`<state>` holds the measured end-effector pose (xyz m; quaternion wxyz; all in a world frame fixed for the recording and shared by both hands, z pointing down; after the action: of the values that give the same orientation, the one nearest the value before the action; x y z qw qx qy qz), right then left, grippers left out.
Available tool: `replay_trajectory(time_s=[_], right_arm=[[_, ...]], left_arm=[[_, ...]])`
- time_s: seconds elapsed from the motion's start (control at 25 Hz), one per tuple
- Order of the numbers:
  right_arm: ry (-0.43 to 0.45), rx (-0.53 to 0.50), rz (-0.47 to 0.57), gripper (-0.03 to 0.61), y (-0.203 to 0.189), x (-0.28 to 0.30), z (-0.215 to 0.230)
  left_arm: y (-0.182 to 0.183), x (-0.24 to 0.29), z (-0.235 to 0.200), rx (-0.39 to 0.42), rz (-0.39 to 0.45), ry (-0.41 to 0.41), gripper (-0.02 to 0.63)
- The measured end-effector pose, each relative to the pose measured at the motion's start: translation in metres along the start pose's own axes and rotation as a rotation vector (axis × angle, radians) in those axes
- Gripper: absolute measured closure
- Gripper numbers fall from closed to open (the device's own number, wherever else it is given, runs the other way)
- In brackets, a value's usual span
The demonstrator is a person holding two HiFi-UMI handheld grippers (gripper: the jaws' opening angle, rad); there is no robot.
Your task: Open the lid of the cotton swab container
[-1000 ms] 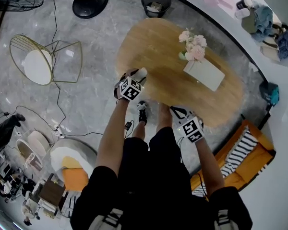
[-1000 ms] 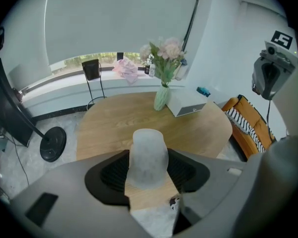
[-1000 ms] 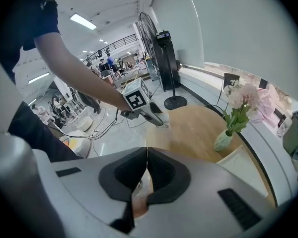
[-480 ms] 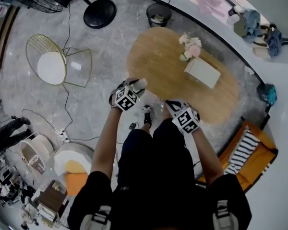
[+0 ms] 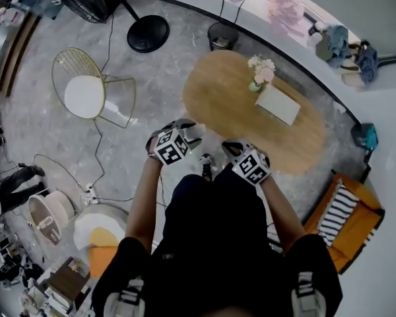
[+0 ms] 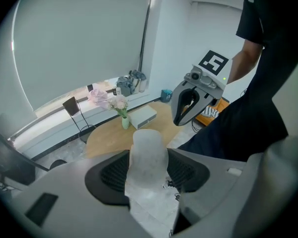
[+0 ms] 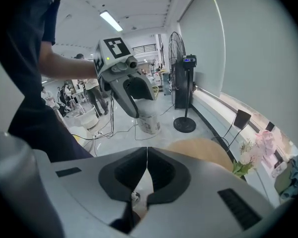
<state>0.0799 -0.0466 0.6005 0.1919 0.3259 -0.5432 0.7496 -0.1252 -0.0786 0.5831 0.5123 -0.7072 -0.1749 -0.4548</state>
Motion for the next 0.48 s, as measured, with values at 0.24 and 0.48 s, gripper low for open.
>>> replay_trajectory(time_s=[0.24, 0.48], right_arm=[[-0.011, -0.045, 0.053, 0.581, 0.013, -0.01, -0.025], [-0.033, -0.088, 0.105, 0.581, 0.023, -0.029, -0.039]], left_arm=[[0.026, -0.049, 0.019, 0.089, 0.03, 0.001, 0.388], [0.059, -0.088, 0.046, 0.203, 0.049, -0.005, 0.388]])
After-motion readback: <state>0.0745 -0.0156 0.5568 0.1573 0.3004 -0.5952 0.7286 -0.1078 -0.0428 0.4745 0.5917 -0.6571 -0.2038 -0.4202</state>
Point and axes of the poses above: the fingertips, and each gripper's own axes: x forward along the fingers, z to its right, y out of its top, the point moved 10 cm from there along -x, backward along the fingers, and after that the axes turned 5 degrees about y, right-handed, at the moved point
